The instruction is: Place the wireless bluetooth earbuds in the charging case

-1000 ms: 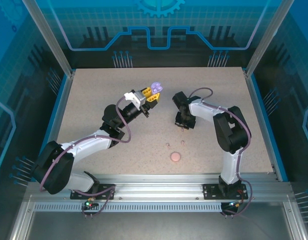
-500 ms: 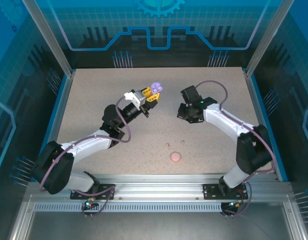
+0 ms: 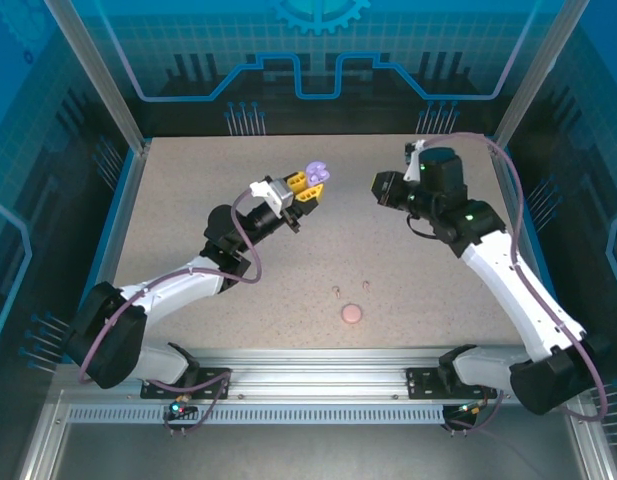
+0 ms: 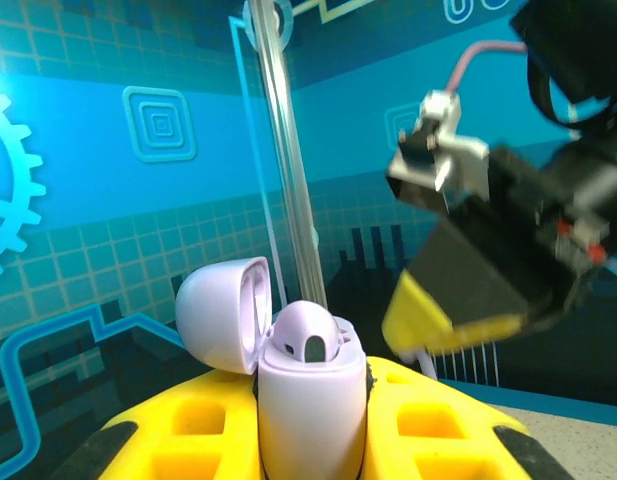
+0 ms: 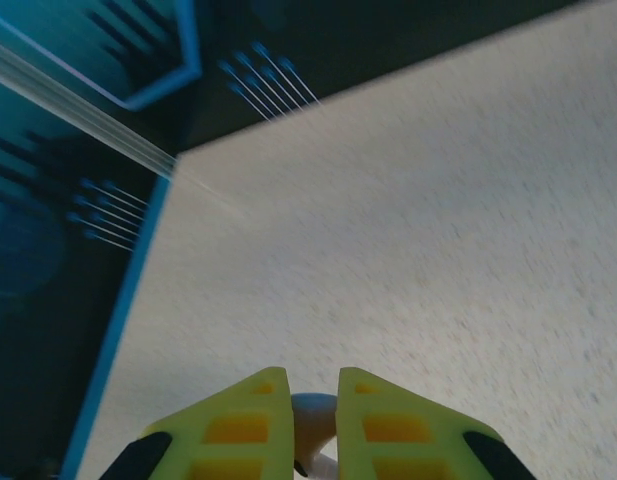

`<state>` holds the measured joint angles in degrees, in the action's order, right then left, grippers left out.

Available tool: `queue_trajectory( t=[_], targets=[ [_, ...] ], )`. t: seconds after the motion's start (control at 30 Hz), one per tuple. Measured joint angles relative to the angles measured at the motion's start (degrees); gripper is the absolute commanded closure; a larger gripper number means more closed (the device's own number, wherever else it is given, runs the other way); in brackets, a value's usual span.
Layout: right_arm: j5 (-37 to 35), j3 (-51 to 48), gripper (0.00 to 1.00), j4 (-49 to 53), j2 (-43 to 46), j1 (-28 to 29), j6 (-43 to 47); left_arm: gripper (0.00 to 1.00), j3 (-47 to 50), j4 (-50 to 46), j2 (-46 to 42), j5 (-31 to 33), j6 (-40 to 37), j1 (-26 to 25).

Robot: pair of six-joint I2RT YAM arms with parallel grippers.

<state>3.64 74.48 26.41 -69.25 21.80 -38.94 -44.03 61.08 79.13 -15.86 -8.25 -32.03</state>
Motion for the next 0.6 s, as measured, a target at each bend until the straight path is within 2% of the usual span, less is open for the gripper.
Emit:
queue_trajectory(
  t=[0.27,0.6],
  targets=[
    [6.56,5.68,0.86,-5.29,3.72,-1.57,2.84,1.0,-5.7,-2.89,1.88,-4.94,-1.16,-0.02],
    [15.39,5.88,0.86,-11.61,3.74,-1.6,3.02,1.0,-10.12,-5.4,6.62,-8.07,-1.16,-1.66]
  ],
)
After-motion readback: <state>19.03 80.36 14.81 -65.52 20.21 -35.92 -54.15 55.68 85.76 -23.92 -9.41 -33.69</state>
